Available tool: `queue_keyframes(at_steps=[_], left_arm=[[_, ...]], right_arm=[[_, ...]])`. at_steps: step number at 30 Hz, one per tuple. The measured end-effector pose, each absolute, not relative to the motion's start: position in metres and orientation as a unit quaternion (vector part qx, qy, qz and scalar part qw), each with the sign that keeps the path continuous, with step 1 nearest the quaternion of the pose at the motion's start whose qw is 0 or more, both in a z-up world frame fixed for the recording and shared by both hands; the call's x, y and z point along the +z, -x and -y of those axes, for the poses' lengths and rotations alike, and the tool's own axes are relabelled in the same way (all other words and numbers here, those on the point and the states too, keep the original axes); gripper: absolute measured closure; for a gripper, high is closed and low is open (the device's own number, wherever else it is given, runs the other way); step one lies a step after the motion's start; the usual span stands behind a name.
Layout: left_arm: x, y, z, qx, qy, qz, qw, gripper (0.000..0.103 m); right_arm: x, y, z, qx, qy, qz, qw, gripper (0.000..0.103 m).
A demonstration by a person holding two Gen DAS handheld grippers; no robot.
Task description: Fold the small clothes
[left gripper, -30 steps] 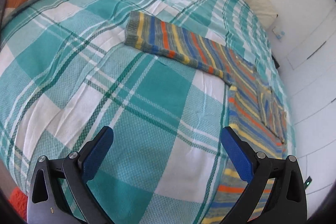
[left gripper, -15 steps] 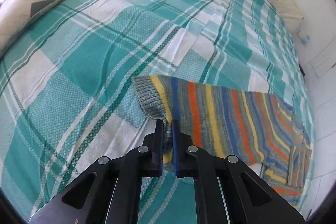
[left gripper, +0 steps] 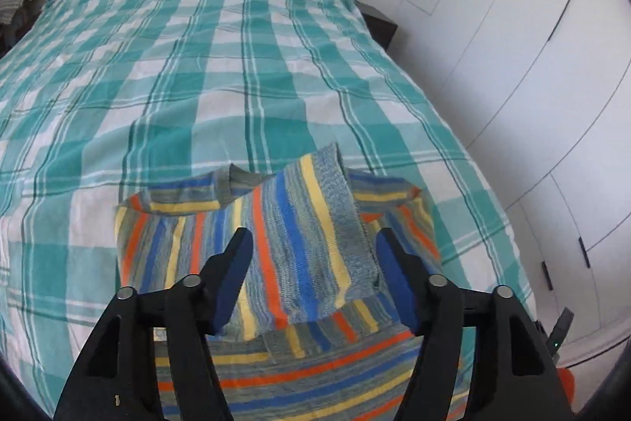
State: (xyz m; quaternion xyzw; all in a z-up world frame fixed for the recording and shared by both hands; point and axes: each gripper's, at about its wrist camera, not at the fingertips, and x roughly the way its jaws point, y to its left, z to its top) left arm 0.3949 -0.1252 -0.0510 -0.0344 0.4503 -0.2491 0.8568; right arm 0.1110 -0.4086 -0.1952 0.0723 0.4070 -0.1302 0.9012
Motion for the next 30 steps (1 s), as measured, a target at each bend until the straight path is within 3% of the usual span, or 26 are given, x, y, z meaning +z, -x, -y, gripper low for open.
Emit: queue_keyframes(at_steps=[5,8,9,10,12,13,14,15,21,23,30], left_arm=[[-0.079,-0.398,0.094,-0.185,0.076,-0.434,0.878,0.029],[-0.122,-0.4,0.064,-0.113,0.058,-0.459,0.879,0.031],[-0.146,-0.401,0.056,-0.09,0.037,-0.486,0.869,0.034],[-0.171,-0.399,0.047,-0.064,0.005,-0.517,0.854,0.049],[-0.193,-0.386,0.023,-0.05,-0.027,-0.51,0.858,0.053],[-0.19,-0.378,0.012,-0.05,-0.018,-0.498,0.866,0.048],[-0.186,-0.373,0.002,-0.036,-0.01,-0.501,0.865,0.031],[-0.181,-0.368,-0.008,-0.029,0.004,-0.502,0.864,0.025],[-0.158,-0.304,-0.058,-0.045,0.041,-0.486,0.872,0.02],[-0.159,-0.276,-0.073,-0.032,0.038,-0.478,0.877,0.012],[-0.209,-0.218,-0.113,0.033,0.028,-0.452,0.891,0.0]], right_arm=[[-0.195,-0.111,0.409,-0.13,-0.073,-0.406,0.902,0.001],[-0.196,-0.111,0.408,-0.13,-0.072,-0.407,0.901,0.0],[-0.196,-0.111,0.408,-0.131,-0.071,-0.408,0.901,0.0],[-0.196,-0.112,0.408,-0.131,-0.07,-0.408,0.901,0.0],[-0.197,-0.112,0.409,-0.132,-0.07,-0.409,0.9,0.0],[-0.197,-0.112,0.409,-0.131,-0.07,-0.409,0.9,0.0],[-0.197,-0.112,0.408,-0.132,-0.069,-0.409,0.9,0.0],[-0.197,-0.112,0.409,-0.132,-0.069,-0.409,0.9,0.0],[-0.198,-0.113,0.408,-0.134,-0.066,-0.411,0.899,0.0],[-0.198,-0.113,0.408,-0.134,-0.066,-0.411,0.899,0.0],[-0.198,-0.113,0.409,-0.133,-0.066,-0.411,0.9,0.0]])
